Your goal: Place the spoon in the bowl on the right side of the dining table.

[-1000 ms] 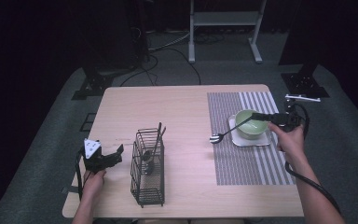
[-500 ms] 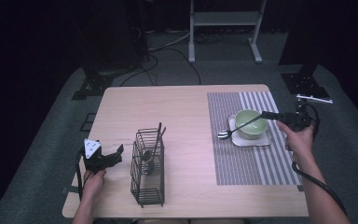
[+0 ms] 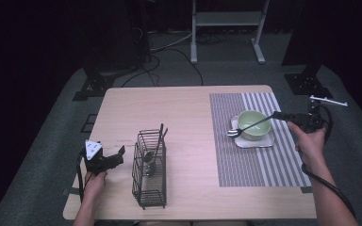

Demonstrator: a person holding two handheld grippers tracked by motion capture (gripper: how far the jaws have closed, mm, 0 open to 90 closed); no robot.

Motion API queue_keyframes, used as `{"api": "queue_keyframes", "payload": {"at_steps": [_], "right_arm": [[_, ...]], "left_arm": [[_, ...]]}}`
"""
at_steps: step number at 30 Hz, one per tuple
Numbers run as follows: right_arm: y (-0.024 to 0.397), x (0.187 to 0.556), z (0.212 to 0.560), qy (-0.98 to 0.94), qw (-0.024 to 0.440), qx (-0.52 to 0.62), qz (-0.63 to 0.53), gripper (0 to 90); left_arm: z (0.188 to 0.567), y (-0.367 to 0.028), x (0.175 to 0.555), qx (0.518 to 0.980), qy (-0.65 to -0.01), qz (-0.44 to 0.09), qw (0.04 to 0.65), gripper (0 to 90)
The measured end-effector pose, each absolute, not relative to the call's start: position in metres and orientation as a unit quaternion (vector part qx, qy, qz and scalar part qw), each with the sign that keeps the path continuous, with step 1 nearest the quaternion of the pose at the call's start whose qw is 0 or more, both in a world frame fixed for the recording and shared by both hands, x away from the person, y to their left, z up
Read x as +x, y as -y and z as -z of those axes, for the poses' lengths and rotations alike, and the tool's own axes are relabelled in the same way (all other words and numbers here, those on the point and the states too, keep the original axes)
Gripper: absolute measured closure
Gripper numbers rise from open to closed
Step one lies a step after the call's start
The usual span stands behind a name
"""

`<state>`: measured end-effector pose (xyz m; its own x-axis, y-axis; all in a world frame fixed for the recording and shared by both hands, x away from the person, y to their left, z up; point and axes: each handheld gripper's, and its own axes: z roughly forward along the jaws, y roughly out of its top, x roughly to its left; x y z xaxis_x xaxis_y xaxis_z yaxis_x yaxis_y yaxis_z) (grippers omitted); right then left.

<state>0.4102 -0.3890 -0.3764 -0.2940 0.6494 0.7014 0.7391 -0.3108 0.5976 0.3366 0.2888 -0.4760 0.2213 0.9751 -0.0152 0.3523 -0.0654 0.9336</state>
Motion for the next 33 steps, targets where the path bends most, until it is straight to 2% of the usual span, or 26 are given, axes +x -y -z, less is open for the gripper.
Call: {"api": "queue_keyframes", "payload": {"at_steps": [33], "right_arm": [[0.419,0.404,0.373,0.547,0.018,-0.617,0.565,89.4]], "left_arm": [[0.476,-0.288,0.337,0.643,-0.517,-0.350,0.444,0.0]]}}
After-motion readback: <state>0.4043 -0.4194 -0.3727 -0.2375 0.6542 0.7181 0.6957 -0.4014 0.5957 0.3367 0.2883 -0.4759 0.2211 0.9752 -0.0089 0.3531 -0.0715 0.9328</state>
